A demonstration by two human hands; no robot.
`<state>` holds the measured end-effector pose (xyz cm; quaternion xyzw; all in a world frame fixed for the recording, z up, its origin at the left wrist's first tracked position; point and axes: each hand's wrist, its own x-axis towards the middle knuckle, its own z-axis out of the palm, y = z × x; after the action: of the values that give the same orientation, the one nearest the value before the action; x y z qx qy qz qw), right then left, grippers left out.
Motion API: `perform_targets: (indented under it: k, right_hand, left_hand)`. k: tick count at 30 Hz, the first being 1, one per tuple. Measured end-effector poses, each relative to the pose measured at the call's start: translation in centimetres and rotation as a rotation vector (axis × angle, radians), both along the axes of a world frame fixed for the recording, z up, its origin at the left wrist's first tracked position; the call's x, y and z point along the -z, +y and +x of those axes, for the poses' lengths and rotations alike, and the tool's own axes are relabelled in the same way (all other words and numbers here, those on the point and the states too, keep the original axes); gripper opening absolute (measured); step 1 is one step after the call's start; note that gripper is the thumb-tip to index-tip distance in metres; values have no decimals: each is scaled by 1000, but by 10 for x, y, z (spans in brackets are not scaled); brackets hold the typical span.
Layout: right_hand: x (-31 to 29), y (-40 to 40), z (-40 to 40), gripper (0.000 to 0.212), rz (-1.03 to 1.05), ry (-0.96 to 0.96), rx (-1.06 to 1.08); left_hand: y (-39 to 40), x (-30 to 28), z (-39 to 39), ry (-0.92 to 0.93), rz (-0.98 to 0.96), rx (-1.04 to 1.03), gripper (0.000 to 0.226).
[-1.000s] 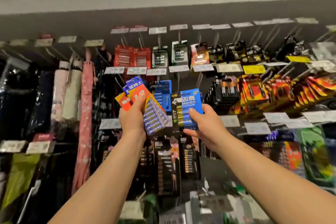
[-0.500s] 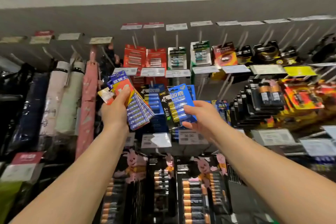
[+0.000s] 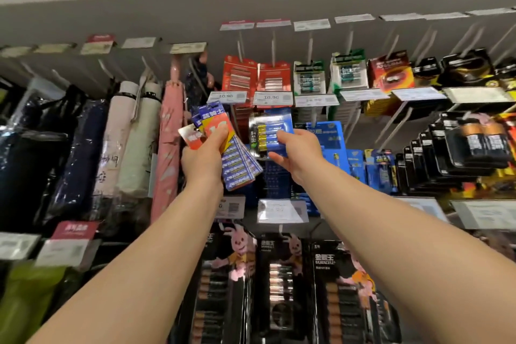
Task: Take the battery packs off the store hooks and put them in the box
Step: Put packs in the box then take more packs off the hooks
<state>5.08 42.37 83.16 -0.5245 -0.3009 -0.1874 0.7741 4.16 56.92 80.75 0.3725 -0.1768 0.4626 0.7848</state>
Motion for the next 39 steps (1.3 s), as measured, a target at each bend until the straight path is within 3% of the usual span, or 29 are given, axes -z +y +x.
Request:
perform_targets:
  k: [3,9,13,17,22,25,28,32,35,39]
  right_hand:
    - [-6,7,3,48,18,17,22]
    - [-10,10,8,39,165,92,-10]
    - [-7,5,19,23,29,42,74]
    - [-11,1,26,35,-131,112,215]
    - [3,-11,21,24,-266,108,273]
    - [9,-24,15,23,-320,8,369]
    - [18,-40,1,39,-435,-236,536]
    - [39,-59,-30,25,-580,-407,331]
    - [52,-81,-42,21,-609,-399,224]
    - [68,-117,-54,29,-621,-375,209]
  left_hand:
    - [4,-2,1,-10,-1,-11,29]
    - [9,5,-2,9,-19,7,45]
    - [13,10,-3,35,-37,-6,51]
    - [13,13,-6,56,-38,3,53]
    - [0,20,-9,74,-47,2,47]
    - [-10,21,-8,76,-56,24,55]
    - [-26,21,-8,56,-82,40,57]
    - [-57,23,-11,35,-130,53,56]
    - [-80,26,-16,53,-126,27,64]
    - [-121,36,-27,88,-109,27,54]
